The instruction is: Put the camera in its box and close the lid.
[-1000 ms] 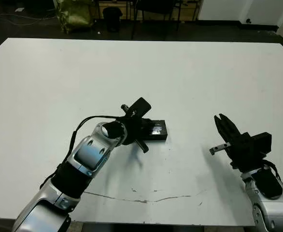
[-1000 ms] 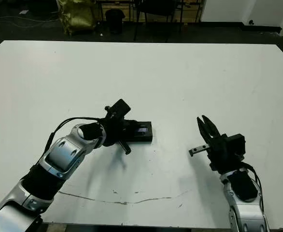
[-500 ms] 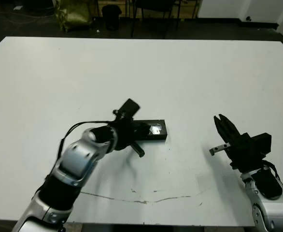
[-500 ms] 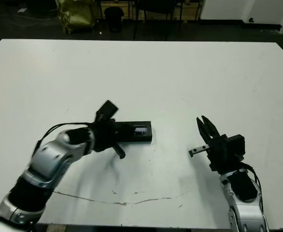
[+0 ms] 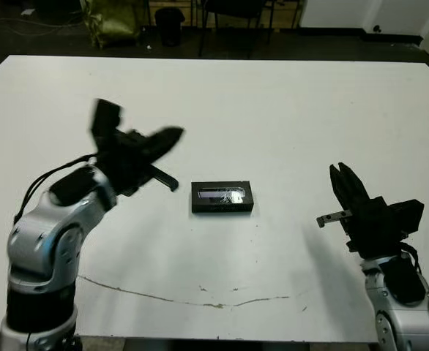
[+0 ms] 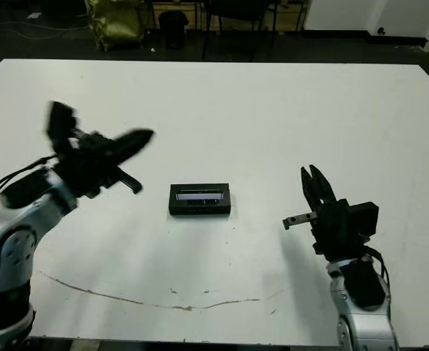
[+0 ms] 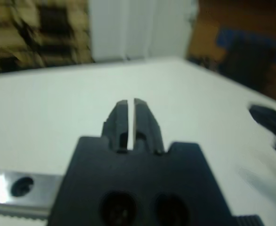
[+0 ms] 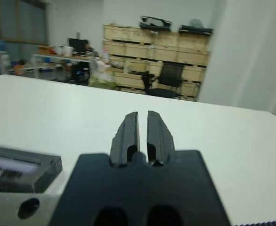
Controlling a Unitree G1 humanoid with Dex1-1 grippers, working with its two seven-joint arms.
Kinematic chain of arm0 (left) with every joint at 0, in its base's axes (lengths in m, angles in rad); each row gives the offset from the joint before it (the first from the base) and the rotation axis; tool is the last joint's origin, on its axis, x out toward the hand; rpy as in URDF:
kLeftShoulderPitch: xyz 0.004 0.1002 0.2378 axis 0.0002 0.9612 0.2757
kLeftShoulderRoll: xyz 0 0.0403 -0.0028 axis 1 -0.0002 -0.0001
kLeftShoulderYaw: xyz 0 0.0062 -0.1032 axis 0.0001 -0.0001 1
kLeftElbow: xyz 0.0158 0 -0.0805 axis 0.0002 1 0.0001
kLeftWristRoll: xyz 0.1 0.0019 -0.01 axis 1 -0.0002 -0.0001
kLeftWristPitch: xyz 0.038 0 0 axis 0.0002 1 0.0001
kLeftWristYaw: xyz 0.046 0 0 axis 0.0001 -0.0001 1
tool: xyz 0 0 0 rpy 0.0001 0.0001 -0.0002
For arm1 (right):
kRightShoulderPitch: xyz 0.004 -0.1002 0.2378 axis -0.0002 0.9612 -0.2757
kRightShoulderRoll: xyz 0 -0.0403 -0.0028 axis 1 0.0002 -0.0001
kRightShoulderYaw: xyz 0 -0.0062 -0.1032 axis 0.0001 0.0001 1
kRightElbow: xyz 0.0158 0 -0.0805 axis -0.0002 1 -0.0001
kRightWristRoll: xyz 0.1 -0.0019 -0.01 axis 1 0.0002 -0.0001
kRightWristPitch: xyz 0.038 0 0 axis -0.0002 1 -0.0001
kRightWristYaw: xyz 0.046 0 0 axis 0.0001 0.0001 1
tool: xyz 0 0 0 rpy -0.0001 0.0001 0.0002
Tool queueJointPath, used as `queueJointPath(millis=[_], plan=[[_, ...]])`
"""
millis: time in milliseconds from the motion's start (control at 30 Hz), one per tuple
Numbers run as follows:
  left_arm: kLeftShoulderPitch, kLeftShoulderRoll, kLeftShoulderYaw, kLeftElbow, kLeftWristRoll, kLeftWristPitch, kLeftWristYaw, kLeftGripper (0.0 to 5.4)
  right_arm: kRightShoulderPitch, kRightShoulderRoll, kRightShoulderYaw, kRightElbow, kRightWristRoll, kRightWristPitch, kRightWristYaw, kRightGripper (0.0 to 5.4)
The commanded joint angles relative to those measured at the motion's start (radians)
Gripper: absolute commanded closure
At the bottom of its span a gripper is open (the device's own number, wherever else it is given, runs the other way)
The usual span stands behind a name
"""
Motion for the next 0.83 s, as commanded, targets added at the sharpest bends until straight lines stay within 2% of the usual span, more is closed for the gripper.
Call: queueJointPath(millis=[33,100,200,367,500,600,833], plan=[[0.079,-0.064,0.022,0.068,0.035,-0.170,0.063,5.39,-0.006,0.045,0.026,-0.046,-0.037,0.090,-0.070,5.40],[0.130,-0.102,0.007,0.130,0.095,-0.342,0.098,5.39,-0.022,0.063,0.050,-0.053,-0.077,0.114,-0.104,5.40],[0.197,-0.141,-0.017,0.244,0.195,-0.552,0.162,5.39,-0.047,0.086,0.075,-0.023,-0.117,0.112,-0.132,5.40],[0.258,-0.150,-0.040,0.445,0.297,-0.775,0.221,5.39,-0.061,0.089,0.083,0.029,-0.166,0.102,-0.148,5.40],[0.262,-0.140,-0.047,0.568,0.320,-0.854,0.229,5.39,-0.053,0.084,0.072,0.027,-0.174,0.155,-0.141,5.40],[0.268,-0.132,-0.061,0.585,0.331,-0.851,0.232,5.39,-0.049,0.073,0.068,0.022,-0.180,0.190,-0.134,5.40],[0.274,-0.132,-0.085,0.574,0.332,-0.852,0.232,5.39,-0.041,0.055,0.059,0.100,-0.164,0.113,-0.093,5.40]])
